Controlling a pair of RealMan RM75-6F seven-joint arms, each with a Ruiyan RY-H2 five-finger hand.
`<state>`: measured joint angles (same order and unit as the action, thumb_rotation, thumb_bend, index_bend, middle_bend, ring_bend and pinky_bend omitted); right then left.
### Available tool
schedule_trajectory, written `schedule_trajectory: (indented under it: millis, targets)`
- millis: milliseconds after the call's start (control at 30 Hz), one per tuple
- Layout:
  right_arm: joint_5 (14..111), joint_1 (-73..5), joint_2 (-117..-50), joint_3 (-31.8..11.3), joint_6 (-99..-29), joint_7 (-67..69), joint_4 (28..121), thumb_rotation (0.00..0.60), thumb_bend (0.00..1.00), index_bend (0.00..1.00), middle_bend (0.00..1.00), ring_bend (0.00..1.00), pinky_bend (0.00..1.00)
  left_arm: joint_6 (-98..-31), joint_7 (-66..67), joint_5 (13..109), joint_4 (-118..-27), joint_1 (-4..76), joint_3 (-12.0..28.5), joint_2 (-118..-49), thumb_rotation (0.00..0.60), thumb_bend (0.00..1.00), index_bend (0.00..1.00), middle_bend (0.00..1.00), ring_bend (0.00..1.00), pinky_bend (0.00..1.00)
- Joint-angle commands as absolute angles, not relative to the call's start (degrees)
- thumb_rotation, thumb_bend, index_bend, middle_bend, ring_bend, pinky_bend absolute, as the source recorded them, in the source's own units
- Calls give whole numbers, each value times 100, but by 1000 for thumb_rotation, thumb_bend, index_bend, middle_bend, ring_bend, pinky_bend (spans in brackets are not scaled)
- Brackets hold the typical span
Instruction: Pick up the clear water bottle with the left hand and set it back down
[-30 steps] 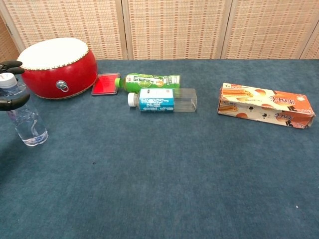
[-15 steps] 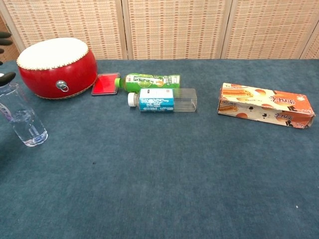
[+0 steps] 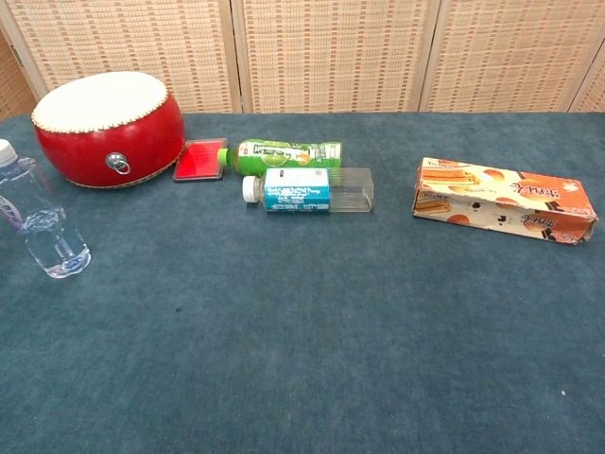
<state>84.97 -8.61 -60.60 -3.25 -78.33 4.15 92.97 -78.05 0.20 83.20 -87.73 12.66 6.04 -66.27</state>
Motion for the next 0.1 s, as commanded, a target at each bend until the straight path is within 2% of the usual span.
schedule_trajectory:
  millis: [33,100]
  targets:
    - [8518,-820,-6066,-324,-7921,402,9308,600,168,0,0,0,204,-8213,460,8454,-8144,956,422,-6667,600,380,79,98,13,103]
    - [8550,-774,-6079,-319,-8019,390,9313,600,168,0,0,0,204,-8314,622,8476,-8061,872,355,-6760,600,380,88,112,19,103]
